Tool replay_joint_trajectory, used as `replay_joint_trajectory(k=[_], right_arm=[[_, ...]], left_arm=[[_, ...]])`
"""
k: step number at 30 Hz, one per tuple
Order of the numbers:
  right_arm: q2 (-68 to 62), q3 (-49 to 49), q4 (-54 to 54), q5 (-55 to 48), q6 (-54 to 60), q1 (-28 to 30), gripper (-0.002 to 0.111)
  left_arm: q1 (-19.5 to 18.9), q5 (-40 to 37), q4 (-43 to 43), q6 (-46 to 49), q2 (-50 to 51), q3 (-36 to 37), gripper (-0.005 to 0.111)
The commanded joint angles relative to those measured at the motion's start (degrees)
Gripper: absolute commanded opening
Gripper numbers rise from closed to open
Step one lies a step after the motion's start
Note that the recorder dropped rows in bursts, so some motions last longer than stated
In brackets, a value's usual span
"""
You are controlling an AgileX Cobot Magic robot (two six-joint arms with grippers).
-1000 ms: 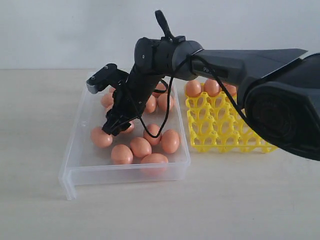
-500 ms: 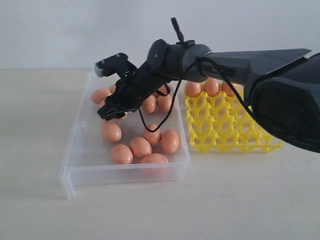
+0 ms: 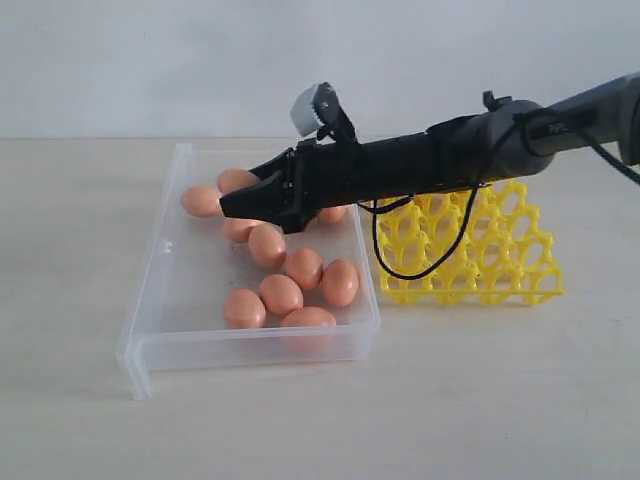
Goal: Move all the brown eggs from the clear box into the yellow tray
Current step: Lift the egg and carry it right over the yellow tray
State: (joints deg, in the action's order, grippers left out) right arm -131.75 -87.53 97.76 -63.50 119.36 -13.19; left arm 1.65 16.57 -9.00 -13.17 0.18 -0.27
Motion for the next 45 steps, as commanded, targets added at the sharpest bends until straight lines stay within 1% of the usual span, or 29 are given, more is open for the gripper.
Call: replay_joint_trajectory(k=[1, 5, 6, 9, 10, 14, 16, 18, 22, 23, 27, 30, 31, 33, 35, 36, 37, 38, 39, 40, 41, 42, 43, 44, 45], right_arm=[[2.24, 0.84, 2.19, -6.46, 2.65, 3.44, 0.0], [6.21, 1.77, 2.19, -6.46, 2.65, 5.75, 0.0], [7.14, 2.14, 2.19, -4.4, 2.65, 6.05, 0.0], [10.17, 3.0, 2.19, 11.69, 2.65, 6.64, 0.0], [10.67, 3.0, 0.53, 17.14, 2.65, 6.64, 0.0], [11.07, 3.0, -5.75, 32.85, 2.65, 6.04, 0.0], [11.07, 3.0, -6.95, 38.27, 2.65, 5.7, 0.0], [11.07, 2.88, -7.58, 40.05, 2.65, 5.72, 0.0], [11.07, 2.88, -8.25, 38.91, 2.65, 5.54, 0.0], [11.07, 2.88, -8.25, 40.64, 2.65, 5.31, 0.0], [11.98, 2.75, -10.74, 56.44, 2.65, 4.37, 0.0], [12.8, 2.85, -12.82, 65.96, 2.65, 4.62, 0.0], [12.97, 2.85, -13.76, 70.51, 2.65, 4.62, 0.0], [13.22, 2.85, -18.51, 79.46, 0.57, 4.62, 0.0], [13.27, 3.13, -27.36, 85.42, -9.36, 4.62, 0.0], [13.48, 3.55, -32.47, 86.22, -15.99, 4.62, 0.0], [13.95, 4.41, -40.84, 86.23, -26.66, 4.62, 0.0], [14.47, 5.68, -52.05, 86.23, -40.19, 4.62, 0.0], [14.8, 7.37, -63.0, 87.13, -56.58, 4.62, 0.0], [15.24, 9.63, -77.86, 90.21, -74.14, 4.62, 0.0], [15.71, 12.47, -91.38, 95.82, -89.67, 4.73, 0.0], [15.85, 15.05, -102.67, 103.21, -100.12, 5.41, 0.0], [15.85, 18.69, -111.53, 111.57, -112.37, 6.14, 0.0], [15.85, 20.87, -117.65, 119.69, -118.24, 7.06, 0.0], [15.58, 22.82, -120.68, 125.08, -122.12, 7.65, 0.0]], left_arm=[[0.24, -0.07, 0.42, -0.23, -0.18, 0.27, 0.004], [0.24, -0.07, 0.42, -0.23, -0.18, 0.27, 0.004], [0.24, -0.07, 0.42, -0.23, -0.18, 0.27, 0.004], [0.24, -0.07, 0.42, -0.23, -0.18, 0.27, 0.004], [0.24, -0.07, 0.42, -0.23, -0.18, 0.27, 0.004], [0.24, -0.07, 0.42, -0.23, -0.18, 0.27, 0.004], [0.24, -0.07, 0.42, -0.23, -0.18, 0.27, 0.004], [0.24, -0.07, 0.42, -0.23, -0.18, 0.27, 0.004], [0.24, -0.07, 0.42, -0.23, -0.18, 0.27, 0.004], [0.24, -0.07, 0.42, -0.23, -0.18, 0.27, 0.004], [0.24, -0.07, 0.42, -0.23, -0.18, 0.27, 0.004], [0.24, -0.07, 0.42, -0.23, -0.18, 0.27, 0.004], [0.24, -0.07, 0.42, -0.23, -0.18, 0.27, 0.004], [0.24, -0.07, 0.42, -0.23, -0.18, 0.27, 0.004], [0.24, -0.07, 0.42, -0.23, -0.18, 0.27, 0.004], [0.24, -0.07, 0.42, -0.23, -0.18, 0.27, 0.004], [0.24, -0.07, 0.42, -0.23, -0.18, 0.27, 0.004], [0.24, -0.07, 0.42, -0.23, -0.18, 0.27, 0.004], [0.24, -0.07, 0.42, -0.23, -0.18, 0.27, 0.004], [0.24, -0.07, 0.42, -0.23, -0.18, 0.27, 0.004], [0.24, -0.32, 0.42, -0.23, -0.18, 0.27, 0.004], [0.24, -0.32, 0.42, -0.23, -0.18, 0.27, 0.004], [0.24, -0.32, 0.42, -0.23, -0.18, 0.27, 0.004], [0.24, -0.32, 0.42, -0.23, -0.18, 0.27, 0.004], [0.24, -0.32, 0.42, -0.23, -0.18, 0.27, 0.004]])
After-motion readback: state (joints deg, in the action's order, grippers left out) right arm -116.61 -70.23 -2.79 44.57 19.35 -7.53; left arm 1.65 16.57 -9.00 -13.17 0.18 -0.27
